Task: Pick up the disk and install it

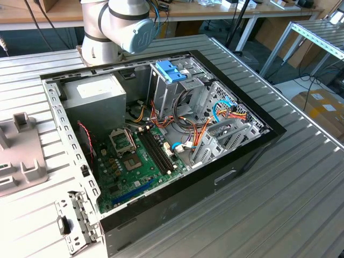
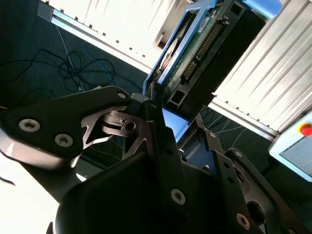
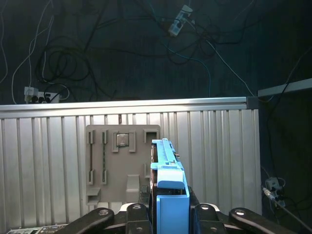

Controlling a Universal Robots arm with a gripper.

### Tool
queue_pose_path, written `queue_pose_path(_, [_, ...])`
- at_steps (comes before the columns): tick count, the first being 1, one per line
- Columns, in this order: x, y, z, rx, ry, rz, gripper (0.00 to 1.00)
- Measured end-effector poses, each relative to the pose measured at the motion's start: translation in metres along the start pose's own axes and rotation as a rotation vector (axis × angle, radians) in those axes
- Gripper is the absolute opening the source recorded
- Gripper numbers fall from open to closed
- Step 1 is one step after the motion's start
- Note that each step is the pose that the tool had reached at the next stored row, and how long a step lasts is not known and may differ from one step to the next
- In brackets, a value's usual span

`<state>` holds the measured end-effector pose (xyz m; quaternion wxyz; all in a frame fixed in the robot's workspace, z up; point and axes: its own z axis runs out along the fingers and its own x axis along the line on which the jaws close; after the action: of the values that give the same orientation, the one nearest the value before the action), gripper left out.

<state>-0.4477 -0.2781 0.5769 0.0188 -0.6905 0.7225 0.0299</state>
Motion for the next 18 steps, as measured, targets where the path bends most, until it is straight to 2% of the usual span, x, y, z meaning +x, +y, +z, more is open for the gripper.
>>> queue_pose_path(18, [0.0002, -0.0039, 0.0005, -0.0001, 0.0001, 0.0, 0.37])
